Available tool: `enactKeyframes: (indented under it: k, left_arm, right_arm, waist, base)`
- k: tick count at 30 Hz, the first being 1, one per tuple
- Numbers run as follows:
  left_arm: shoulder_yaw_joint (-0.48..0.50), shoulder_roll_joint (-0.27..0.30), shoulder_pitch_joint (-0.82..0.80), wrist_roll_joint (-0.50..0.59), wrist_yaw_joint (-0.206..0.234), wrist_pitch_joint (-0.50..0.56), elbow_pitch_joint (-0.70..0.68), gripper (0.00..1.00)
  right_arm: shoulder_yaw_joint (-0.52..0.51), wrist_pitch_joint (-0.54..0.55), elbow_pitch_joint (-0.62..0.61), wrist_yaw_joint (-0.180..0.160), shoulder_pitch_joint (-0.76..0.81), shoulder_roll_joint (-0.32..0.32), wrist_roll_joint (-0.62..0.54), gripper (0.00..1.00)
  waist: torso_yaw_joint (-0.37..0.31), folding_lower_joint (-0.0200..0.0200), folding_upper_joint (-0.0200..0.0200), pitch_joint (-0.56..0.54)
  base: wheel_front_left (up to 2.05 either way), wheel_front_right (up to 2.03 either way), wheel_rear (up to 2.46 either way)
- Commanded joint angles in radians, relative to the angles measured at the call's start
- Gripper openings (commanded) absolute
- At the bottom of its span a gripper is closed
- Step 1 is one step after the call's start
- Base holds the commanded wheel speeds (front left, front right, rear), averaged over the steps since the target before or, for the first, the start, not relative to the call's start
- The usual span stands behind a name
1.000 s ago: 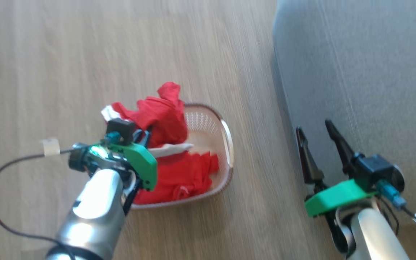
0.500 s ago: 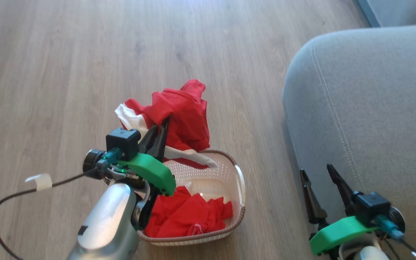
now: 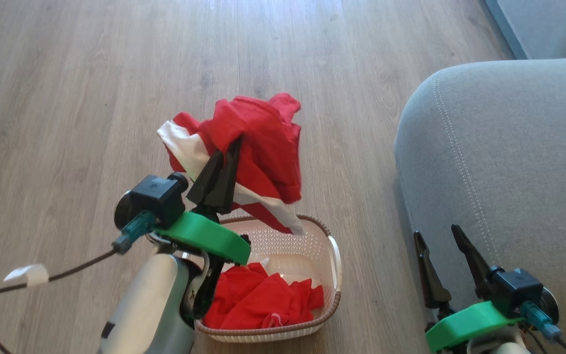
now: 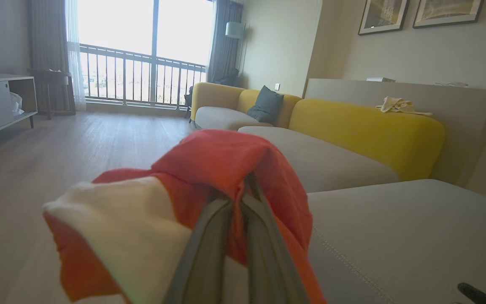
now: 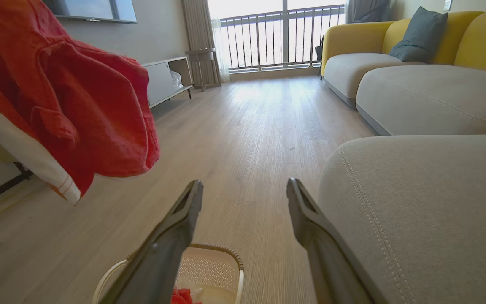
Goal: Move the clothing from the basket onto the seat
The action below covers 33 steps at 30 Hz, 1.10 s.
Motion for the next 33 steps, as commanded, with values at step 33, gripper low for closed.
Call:
enactKeyframes:
  k: [33]
  left_arm:
    - [-0.008,0.011,-0.016,-0.025,-0.003,-0.013,-0.188,0.0]
  right_arm:
    - [0.277,-0.009,-0.176,0.0,-0.055,-0.123,0.02,1.0]
  waist:
    - [-0.018,0.0001,-0.0001,-0.01]
  base:
    - [0.0,0.0,0.0]
